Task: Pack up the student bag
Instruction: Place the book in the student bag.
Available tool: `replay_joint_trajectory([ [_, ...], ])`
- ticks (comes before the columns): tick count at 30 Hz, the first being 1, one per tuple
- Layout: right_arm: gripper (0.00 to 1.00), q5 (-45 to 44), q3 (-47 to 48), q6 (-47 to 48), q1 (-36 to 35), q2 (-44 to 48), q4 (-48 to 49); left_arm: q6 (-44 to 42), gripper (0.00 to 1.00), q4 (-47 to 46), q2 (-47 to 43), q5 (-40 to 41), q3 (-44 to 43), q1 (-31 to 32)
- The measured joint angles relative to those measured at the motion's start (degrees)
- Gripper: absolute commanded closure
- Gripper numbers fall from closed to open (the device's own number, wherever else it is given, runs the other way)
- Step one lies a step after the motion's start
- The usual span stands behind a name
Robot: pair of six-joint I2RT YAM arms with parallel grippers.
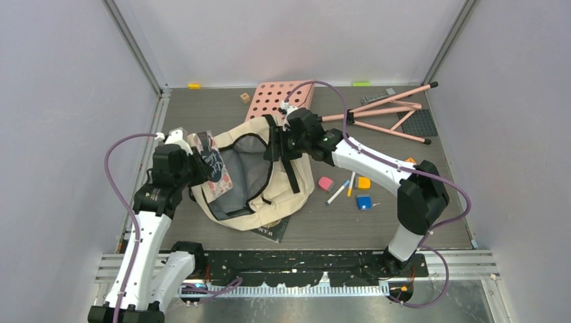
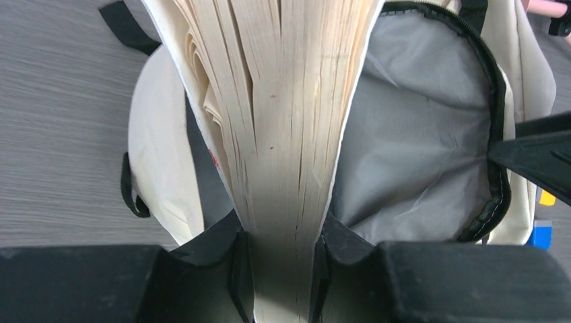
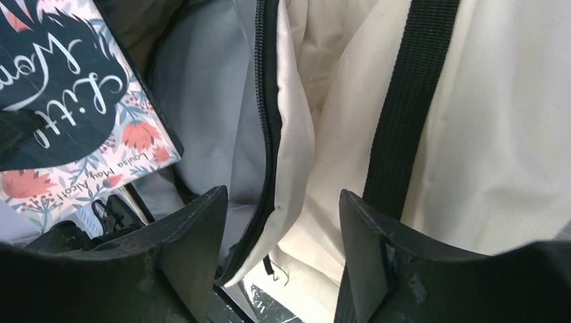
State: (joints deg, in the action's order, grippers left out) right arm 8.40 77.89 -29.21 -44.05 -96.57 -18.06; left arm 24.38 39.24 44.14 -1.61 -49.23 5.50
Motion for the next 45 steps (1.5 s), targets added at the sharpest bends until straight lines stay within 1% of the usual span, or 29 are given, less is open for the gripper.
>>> replay_joint_trajectory([
  [1, 0.52, 0.1, 0.8, 0.2, -0.1, -0.9, -0.2, 0.4, 1.00, 0.0, 0.0, -0.5, 0.4, 0.0],
  [2, 0.59, 0.3, 1.5, 0.4, -0.1, -1.9, -0.5, 0.8, 1.00, 0.0, 0.1, -1.1, 1.0, 0.0],
  [3, 0.75, 0.3, 2.0, 0.7, -0.2, -2.5, -0.6, 1.1, 1.00, 0.0, 0.2, -1.5, 1.5, 0.0],
  [4, 0.82, 0.4, 2.6, 0.9, -0.2, -3.3, -1.0, 1.5, 1.00, 0.0, 0.3, -1.9, 2.0, 0.0],
  [5, 0.93, 0.5, 3.2, 1.2, -0.2, -3.7, -1.4, 2.0, 1.00, 0.0, 0.4, -2.3, 2.5, 0.0],
  [7, 0.99, 0.5, 4.3, 1.3, -0.2, -4.2, -2.5, 2.8, 1.00, -0.2, 0.6, -3.0, 3.3, 0.0],
  [13, 0.99, -0.4, 6.7, 2.4, -0.2, -2.2, -3.9, 6.3, 1.00, -3.6, 1.1, -6.0, 6.3, 0.0],
  [21, 0.99, -1.6, 9.8, 3.8, -0.7, 4.5, -4.8, 12.8, 1.00, -12.0, 5.2, -12.4, 10.5, 0.0],
  [25, 0.99, -1.6, 9.9, 3.6, -0.7, 5.9, -4.8, 15.0, 1.00, -15.8, 7.7, -15.6, 12.1, 0.0],
  [32, 0.99, -1.2, 9.9, 3.4, -0.7, 6.0, -4.7, 19.3, 1.00, -26.8, 10.9, -21.0, 15.8, 0.0],
  [35, 0.99, -1.2, 9.8, 3.3, -0.7, 6.0, -4.7, 21.8, 1.00, -33.5, 13.9, -23.1, 17.0, 0.0],
  [39, 0.99, -1.0, 9.8, 3.1, -0.7, 6.0, -4.3, 23.4, 1.00, -39.5, 18.3, -24.5, 17.6, 0.1],
  [45, 0.99, -1.1, 9.8, 2.9, -0.7, 6.0, -4.0, 23.7, 1.00, -44.7, 25.1, -23.9, 17.6, 3.0],
])
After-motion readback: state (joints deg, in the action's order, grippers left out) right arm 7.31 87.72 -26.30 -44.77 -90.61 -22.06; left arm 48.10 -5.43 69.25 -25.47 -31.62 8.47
